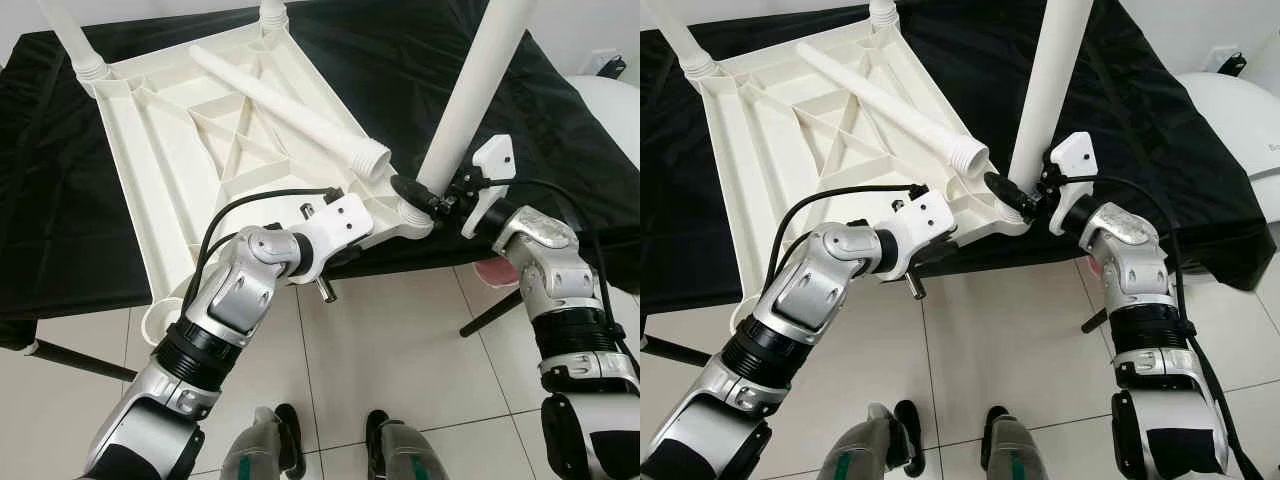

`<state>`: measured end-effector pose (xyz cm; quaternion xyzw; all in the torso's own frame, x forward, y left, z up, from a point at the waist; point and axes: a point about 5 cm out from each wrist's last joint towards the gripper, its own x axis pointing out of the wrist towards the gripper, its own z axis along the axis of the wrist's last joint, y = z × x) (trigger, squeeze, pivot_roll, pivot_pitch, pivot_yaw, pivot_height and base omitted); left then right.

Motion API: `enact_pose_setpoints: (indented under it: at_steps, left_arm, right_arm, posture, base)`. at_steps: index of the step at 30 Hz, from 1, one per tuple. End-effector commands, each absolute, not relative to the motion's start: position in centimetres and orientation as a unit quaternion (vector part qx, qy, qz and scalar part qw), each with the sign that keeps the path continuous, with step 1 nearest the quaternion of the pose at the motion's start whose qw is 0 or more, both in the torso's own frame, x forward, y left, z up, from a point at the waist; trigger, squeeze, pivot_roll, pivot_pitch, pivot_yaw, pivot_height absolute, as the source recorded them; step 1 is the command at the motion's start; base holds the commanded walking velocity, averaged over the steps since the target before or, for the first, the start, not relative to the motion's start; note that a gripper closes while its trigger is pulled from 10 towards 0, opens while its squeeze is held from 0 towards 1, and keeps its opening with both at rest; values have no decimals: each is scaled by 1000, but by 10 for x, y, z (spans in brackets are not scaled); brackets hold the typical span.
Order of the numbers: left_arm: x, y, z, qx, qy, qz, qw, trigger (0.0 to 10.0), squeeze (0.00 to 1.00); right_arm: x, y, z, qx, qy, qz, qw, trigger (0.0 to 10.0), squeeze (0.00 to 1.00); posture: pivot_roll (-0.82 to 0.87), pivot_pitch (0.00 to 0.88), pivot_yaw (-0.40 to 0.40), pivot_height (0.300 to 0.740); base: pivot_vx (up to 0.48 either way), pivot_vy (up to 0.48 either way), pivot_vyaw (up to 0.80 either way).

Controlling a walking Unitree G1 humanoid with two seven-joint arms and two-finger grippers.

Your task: Building children table

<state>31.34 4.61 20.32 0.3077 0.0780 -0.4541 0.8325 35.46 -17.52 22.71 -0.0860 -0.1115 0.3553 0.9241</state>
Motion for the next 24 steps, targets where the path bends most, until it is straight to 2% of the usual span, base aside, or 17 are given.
enact_pose_setpoints:
  at_steps: [1, 7, 8, 9, 10, 24]
  left_arm:
    - [316, 46, 216, 323, 44, -415, 850, 10000, 0]
    - [316, 46, 215, 323, 44, -415, 849, 10000, 0]
    - [316, 46, 215, 323, 44, -415, 849, 10000, 0]
    - [316, 47, 215, 323, 45, -415, 849, 10000, 0]
    - [315, 47, 215, 322, 45, -415, 850, 10000, 0]
    - [315, 47, 215, 321, 47, -416, 849, 10000, 0]
  right_arm:
    - [353, -174, 227, -72, -115, 362, 922, 0, 0]
    - [353, -174, 226, -65, -118, 356, 925, 0, 0]
    - [352, -174, 226, -62, -119, 355, 925, 824, 0]
    - [352, -173, 225, -62, -120, 352, 926, 8510, 0]
    - [351, -172, 224, -59, -120, 349, 928, 10000, 0]
    - [341, -157, 223, -17, -159, 292, 943, 10000, 0]
  posture:
    - [-119, 232, 49, 740]
    - [-120, 235, 49, 740]
    - [-120, 236, 49, 740]
    - [-120, 236, 49, 740]
    - [-120, 236, 50, 740]
    - [-122, 240, 54, 740]
  base:
    - [0, 0, 0]
    - [0, 0, 0]
    - [0, 0, 0]
    - [0, 0, 0]
    - [0, 0, 0]
    - [0, 0, 0]
